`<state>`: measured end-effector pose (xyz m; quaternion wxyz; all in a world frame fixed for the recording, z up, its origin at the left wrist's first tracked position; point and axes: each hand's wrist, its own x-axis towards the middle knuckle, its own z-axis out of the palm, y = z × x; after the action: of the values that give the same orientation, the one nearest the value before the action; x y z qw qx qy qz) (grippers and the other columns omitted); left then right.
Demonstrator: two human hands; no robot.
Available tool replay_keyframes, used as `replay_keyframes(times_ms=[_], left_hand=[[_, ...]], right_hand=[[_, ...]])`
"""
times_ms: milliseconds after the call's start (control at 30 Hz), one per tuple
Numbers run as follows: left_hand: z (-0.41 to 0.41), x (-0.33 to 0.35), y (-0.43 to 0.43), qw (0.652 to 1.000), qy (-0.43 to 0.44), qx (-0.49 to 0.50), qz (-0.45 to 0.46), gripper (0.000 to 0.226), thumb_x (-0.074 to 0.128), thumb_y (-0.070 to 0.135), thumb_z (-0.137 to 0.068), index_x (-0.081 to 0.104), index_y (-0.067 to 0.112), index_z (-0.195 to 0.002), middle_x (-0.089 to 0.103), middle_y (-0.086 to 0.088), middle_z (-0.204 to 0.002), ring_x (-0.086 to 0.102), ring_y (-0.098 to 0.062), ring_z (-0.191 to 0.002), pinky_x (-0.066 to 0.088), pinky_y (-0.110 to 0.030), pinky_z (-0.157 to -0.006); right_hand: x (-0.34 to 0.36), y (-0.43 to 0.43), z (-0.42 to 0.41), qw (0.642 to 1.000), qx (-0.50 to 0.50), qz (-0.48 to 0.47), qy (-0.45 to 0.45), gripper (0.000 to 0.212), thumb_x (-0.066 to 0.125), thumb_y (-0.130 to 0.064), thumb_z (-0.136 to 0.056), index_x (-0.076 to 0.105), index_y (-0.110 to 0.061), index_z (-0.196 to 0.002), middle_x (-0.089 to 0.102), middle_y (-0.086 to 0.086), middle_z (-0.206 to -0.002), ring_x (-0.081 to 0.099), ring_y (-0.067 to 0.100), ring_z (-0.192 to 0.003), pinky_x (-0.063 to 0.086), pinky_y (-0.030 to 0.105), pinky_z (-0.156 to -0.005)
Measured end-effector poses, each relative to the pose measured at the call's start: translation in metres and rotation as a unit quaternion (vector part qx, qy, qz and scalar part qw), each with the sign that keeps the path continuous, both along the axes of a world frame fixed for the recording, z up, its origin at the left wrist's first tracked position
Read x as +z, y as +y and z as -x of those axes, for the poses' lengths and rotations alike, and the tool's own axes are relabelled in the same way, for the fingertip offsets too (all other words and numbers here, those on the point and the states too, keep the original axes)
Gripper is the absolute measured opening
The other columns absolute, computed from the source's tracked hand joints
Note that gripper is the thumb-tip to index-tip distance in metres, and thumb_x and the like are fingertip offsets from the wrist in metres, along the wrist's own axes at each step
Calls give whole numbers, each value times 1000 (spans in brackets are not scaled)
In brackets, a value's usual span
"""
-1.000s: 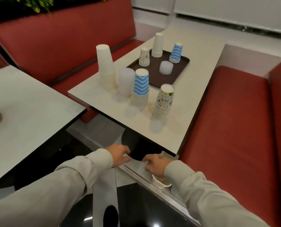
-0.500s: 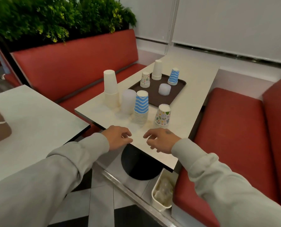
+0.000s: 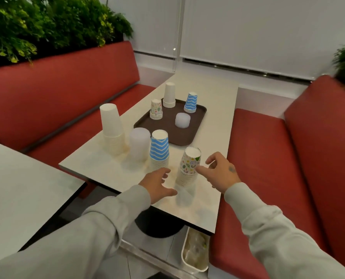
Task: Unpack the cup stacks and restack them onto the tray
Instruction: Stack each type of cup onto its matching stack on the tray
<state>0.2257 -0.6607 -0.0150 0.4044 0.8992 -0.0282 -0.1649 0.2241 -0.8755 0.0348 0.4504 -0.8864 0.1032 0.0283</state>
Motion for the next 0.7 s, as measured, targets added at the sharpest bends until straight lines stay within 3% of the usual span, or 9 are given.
replay_keyframes(times_ms=[100, 200, 300, 467, 700], left_hand=[[-18, -14, -13, 1000, 10, -11, 14, 104, 90, 32, -70, 29, 22, -154, 45, -3, -151, 47, -19, -136, 41, -32, -108], [-33, -26, -28, 999, 8, -3, 43, 117, 93, 29, -65, 21, 23, -157, 39, -4, -154, 42, -21, -140, 37, -32, -109], [-43, -36, -42, 997, 4, 24, 70, 118, 95, 24, -61, 23, 23, -156, 47, -1, -148, 47, -22, -134, 40, -31, -105], [-53, -48, -59, 996, -10, 57, 71, 96, 95, 20, -57, 45, 26, -138, 65, 5, -124, 62, -19, -112, 49, -30, -94], [-50, -55, -78, 992, -42, 119, 10, 82, 91, 27, -58, 52, 24, -130, 54, -7, -108, 57, -27, -108, 51, -36, -93]], right_hand=[[-9, 6, -10, 1000, 9, -8, 16, 62, 83, -46, -73, 48, -31, -122, 56, -3, -110, 62, 19, -95, 59, 42, -82], [-16, 14, -18, 1000, 17, 5, 15, 79, 84, -48, -73, 41, -32, -137, 51, -4, -126, 58, 19, -111, 48, 31, -86], [-21, 17, -24, 999, 29, 6, 28, 79, 83, -46, -74, 41, -29, -139, 51, -4, -131, 56, 20, -116, 43, 29, -85], [-31, 12, -38, 999, 49, -1, 21, 71, 82, -47, -75, 46, -29, -133, 58, -5, -128, 61, 20, -110, 52, 35, -90], [-37, -4, -48, 995, 99, -12, 20, 56, 79, -47, -77, 50, -30, -122, 59, -9, -119, 63, 19, -103, 55, 34, -83]])
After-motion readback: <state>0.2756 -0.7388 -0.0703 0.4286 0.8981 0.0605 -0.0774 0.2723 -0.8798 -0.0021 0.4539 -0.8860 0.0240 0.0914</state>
